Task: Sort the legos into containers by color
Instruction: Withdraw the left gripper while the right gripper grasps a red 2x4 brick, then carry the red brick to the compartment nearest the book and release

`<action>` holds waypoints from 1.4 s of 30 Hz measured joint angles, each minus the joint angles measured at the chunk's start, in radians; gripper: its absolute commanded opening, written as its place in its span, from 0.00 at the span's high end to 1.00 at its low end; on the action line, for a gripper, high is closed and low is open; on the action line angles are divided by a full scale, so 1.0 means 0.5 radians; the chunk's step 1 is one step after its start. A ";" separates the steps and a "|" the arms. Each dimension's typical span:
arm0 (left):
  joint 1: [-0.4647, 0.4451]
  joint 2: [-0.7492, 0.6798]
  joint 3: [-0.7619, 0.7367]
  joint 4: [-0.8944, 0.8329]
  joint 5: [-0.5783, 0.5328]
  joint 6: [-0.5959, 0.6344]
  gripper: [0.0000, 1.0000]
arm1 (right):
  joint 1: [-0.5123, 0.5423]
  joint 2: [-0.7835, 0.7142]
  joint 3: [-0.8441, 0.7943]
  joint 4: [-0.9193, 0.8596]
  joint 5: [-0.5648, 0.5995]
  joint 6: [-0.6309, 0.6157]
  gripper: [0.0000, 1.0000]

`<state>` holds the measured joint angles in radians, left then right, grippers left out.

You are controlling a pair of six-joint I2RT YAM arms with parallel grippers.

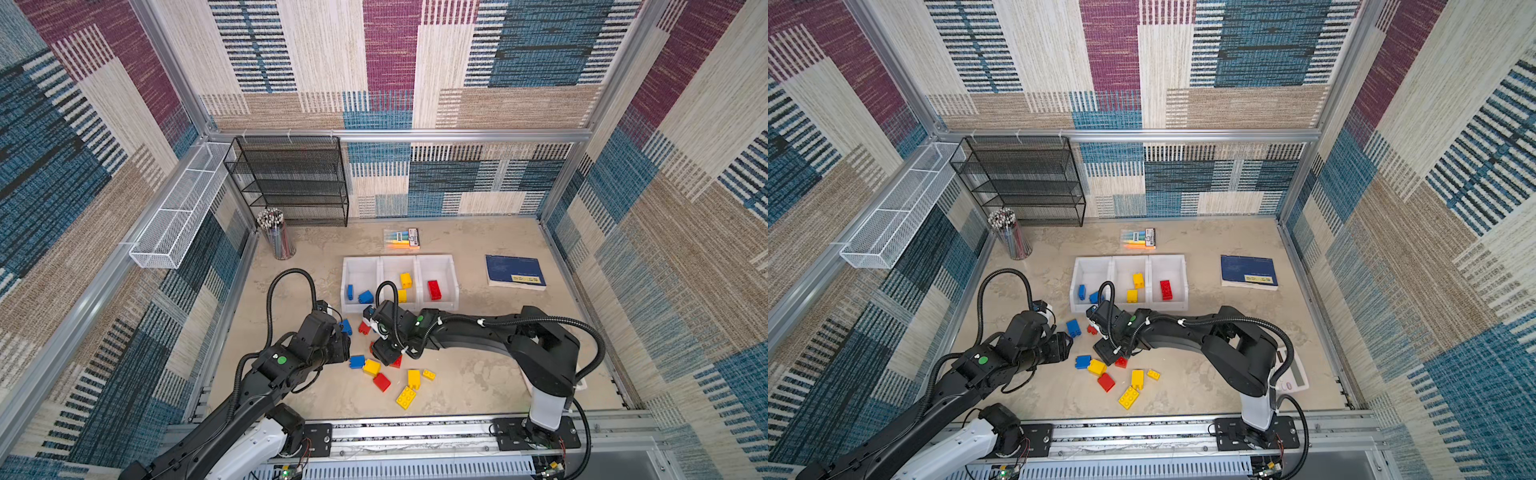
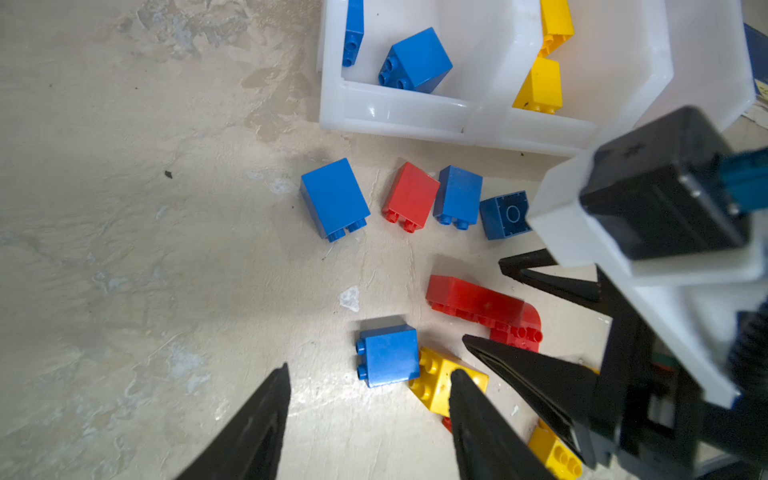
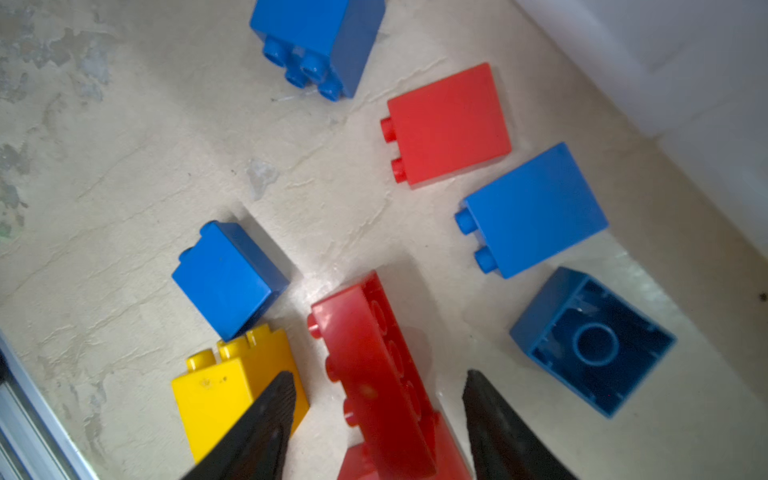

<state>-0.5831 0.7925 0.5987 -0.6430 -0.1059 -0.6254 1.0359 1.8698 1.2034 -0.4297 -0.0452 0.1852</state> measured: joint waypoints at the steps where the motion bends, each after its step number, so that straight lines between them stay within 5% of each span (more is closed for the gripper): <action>1: -0.001 -0.002 -0.002 -0.002 0.001 -0.009 0.36 | 0.000 0.017 0.007 0.000 0.002 -0.005 0.42; 11: -0.001 0.048 -0.011 0.002 -0.001 -0.060 0.36 | -0.002 0.051 0.005 0.034 0.060 0.030 0.67; 35: -0.001 0.077 -0.072 0.053 0.007 -0.105 0.37 | -0.027 -0.167 -0.040 0.140 0.204 0.173 0.77; 42: -0.001 0.122 -0.066 0.076 0.010 -0.104 0.37 | -0.396 -0.482 0.006 0.124 0.392 0.186 0.74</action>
<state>-0.5835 0.8536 0.5655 -0.6048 -0.1009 -0.6773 0.8379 1.6287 1.2064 -0.3676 0.1509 0.2783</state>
